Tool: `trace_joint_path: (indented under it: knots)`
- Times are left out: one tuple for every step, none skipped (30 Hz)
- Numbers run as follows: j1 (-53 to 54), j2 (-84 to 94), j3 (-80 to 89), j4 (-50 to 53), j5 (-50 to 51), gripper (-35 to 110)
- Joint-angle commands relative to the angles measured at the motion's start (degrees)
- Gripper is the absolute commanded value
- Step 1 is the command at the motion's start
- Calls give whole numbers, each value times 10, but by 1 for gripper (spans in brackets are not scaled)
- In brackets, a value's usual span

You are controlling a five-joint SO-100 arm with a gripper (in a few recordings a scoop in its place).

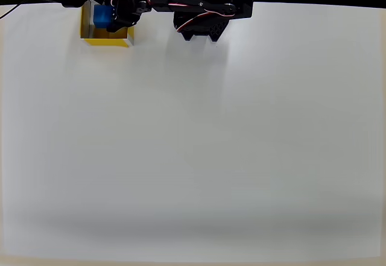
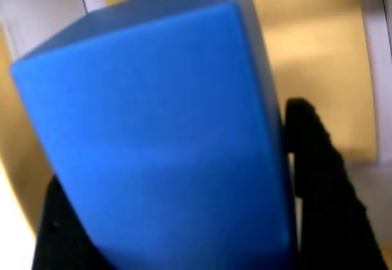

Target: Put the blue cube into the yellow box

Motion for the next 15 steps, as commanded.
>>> trace_joint_path:
  knots:
    - [17,33,-74,22,-8,10]
    - [18,32,-70,19,-10,10]
    - [18,31,-66,17,-12,11]
    - [19,31,-62,14,-12,11]
    - [19,30,-61,12,-11,11]
    - [19,28,-61,12,-8,11]
    - [19,25,-60,11,-7,11]
    - [19,23,-55,9,-8,11]
    - [19,23,-50,5,-8,11]
    - [19,22,-42,-1,-11,11]
    - [19,22,-35,-10,-12,11]
    - [19,21,-29,-18,-11,11]
    - [19,18,-26,-25,-11,11]
    - [19,16,-23,-32,-11,12]
    - [18,13,-22,-38,-9,13]
